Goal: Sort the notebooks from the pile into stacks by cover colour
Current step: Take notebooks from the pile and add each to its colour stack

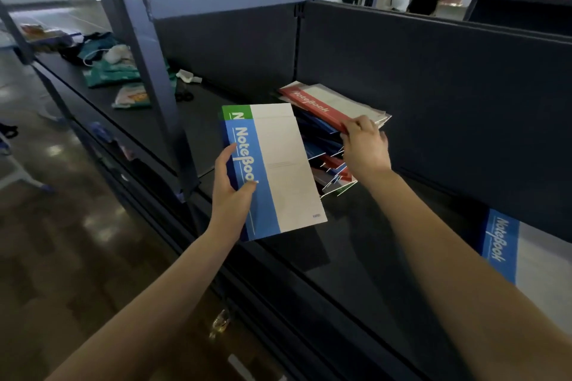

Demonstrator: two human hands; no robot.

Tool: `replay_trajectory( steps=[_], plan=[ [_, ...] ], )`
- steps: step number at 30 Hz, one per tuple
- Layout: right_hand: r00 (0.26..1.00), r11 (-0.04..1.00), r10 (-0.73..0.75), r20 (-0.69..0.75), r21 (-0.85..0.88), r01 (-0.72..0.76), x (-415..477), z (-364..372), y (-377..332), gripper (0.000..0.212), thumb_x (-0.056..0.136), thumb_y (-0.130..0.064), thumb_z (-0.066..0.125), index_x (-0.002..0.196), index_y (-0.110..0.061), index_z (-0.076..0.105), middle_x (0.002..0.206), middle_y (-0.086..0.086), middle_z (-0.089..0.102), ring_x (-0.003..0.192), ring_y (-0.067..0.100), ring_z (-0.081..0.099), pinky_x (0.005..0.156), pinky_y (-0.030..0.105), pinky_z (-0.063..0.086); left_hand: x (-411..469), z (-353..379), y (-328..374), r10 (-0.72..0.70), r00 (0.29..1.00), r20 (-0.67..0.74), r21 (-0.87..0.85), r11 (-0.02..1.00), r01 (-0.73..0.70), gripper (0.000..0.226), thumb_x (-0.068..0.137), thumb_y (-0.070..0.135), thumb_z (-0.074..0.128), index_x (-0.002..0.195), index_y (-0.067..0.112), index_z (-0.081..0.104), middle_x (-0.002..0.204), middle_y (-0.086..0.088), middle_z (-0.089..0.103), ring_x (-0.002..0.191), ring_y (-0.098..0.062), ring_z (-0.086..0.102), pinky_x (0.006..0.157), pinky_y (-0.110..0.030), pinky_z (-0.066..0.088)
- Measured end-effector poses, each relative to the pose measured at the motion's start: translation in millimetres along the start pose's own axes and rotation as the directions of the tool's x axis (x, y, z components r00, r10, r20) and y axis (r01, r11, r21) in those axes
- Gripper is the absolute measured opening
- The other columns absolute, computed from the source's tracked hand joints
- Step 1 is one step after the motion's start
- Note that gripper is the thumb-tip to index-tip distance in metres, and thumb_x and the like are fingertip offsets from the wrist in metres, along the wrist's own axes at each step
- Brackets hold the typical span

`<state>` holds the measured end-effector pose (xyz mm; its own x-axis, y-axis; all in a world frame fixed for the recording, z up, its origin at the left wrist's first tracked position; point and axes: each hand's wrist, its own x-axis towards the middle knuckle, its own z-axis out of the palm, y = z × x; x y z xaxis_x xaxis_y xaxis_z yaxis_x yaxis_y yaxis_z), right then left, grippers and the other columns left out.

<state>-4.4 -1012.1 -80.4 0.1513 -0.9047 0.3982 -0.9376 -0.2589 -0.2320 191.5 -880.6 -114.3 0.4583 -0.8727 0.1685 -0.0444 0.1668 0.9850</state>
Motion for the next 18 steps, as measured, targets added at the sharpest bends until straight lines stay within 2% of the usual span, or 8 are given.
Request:
replay_trajectory(
  steps=[4, 6, 9, 11, 14, 16, 18],
  plan=[
    [0.997, 0.995, -0.049, -0.067, 0.082, 0.054, 0.6, -1.8, 4.5, 0.032, 0.1, -0.02, 0.043, 0.126, -0.01, 0.059, 0.119, 0.012, 0.051, 0.115, 0.03, 0.05, 0.11, 0.05, 0.029, -3.3, -6.7, -3.3, -0.007, 1.0, 0.029, -0.016, 1.0, 0.008, 0.057, 0.09, -0.01, 0.05, 0.129, 0.031, 0.039, 0.115, 0.021, 0.05, 0.094, 0.01, 0.056, 0.066, -0.006, 0.047],
    [0.994, 0.99, -0.062, -0.095, 0.122, 0.073, -3.3, -4.0, 4.9, 0.032, 0.1, -0.024, 0.045, 0.123, -0.011, 0.063, 0.115, 0.011, 0.053, 0.111, 0.029, 0.052, 0.109, 0.05, 0.029, -3.9, -6.9, -5.5, -0.018, 0.999, 0.042, -0.022, 1.0, 0.019, 0.057, 0.091, -0.009, 0.05, 0.129, 0.032, 0.039, 0.115, 0.021, 0.05, 0.097, 0.005, 0.056, 0.066, -0.007, 0.048],
    [0.989, 0.985, -0.095, -0.111, 0.136, 0.11, -12.2, -8.7, -0.6, 0.033, 0.099, -0.03, 0.047, 0.119, -0.012, 0.066, 0.113, 0.01, 0.054, 0.108, 0.028, 0.053, 0.11, 0.052, 0.027, -4.6, -3.6, -6.7, -0.041, 0.998, 0.053, -0.038, 0.998, 0.043, 0.058, 0.091, -0.009, 0.05, 0.132, 0.03, 0.039, 0.122, 0.011, 0.051, 0.102, -0.004, 0.056, 0.065, -0.007, 0.049],
    [0.976, 0.973, -0.138, -0.166, 0.161, 0.165, -21.7, -11.2, -6.2, 0.036, 0.097, -0.035, 0.048, 0.111, -0.009, 0.07, 0.106, 0.013, 0.057, 0.099, 0.03, 0.055, 0.104, 0.056, 0.034, -4.5, 0.0, -6.8, -0.049, 0.998, 0.048, -0.039, 0.998, 0.051, 0.057, 0.091, -0.008, 0.05, 0.132, 0.031, 0.039, 0.125, 0.009, 0.05, 0.102, -0.004, 0.056, 0.065, -0.008, 0.049],
    [0.936, 0.926, -0.176, -0.306, 0.27, 0.263, -45.2, -11.4, -19.1, 0.045, 0.089, -0.044, 0.05, 0.095, -0.005, 0.073, 0.089, 0.012, 0.061, 0.081, 0.028, 0.059, 0.086, 0.056, 0.049, -2.7, 4.3, -5.1, -0.05, 0.999, 0.021, -0.067, 0.996, 0.051, 0.054, 0.093, -0.004, 0.05, 0.133, 0.032, 0.039, 0.12, 0.016, 0.051, 0.098, 0.001, 0.057, 0.065, -0.009, 0.049],
    [0.908, 0.903, -0.204, -0.366, 0.288, 0.319, -63.4, -6.4, -29.7, 0.043, 0.088, -0.044, 0.054, 0.089, -0.005, 0.073, 0.087, 0.01, 0.063, 0.078, 0.024, 0.061, 0.081, 0.051, 0.053, 0.6, 6.3, -3.6, -0.058, 0.998, 0.015, -0.107, 0.993, 0.059, 0.051, 0.094, 0.0, 0.05, 0.133, 0.031, 0.04, 0.117, 0.018, 0.053, 0.097, 0.0, 0.059, 0.068, -0.013, 0.051],
    [0.868, 0.89, -0.247, -0.43, 0.253, 0.379, -79.6, -0.8, -38.8, 0.041, 0.09, -0.043, 0.055, 0.086, -0.006, 0.072, 0.091, 0.008, 0.069, 0.081, 0.022, 0.064, 0.081, 0.048, 0.054, 4.3, 8.5, -3.7, -0.074, 0.997, 0.015, -0.146, 0.986, 0.075, 0.043, 0.096, 0.008, 0.051, 0.13, 0.033, 0.043, 0.118, 0.016, 0.056, 0.102, -0.005, 0.061, 0.078, -0.021, 0.053]
  ],
)
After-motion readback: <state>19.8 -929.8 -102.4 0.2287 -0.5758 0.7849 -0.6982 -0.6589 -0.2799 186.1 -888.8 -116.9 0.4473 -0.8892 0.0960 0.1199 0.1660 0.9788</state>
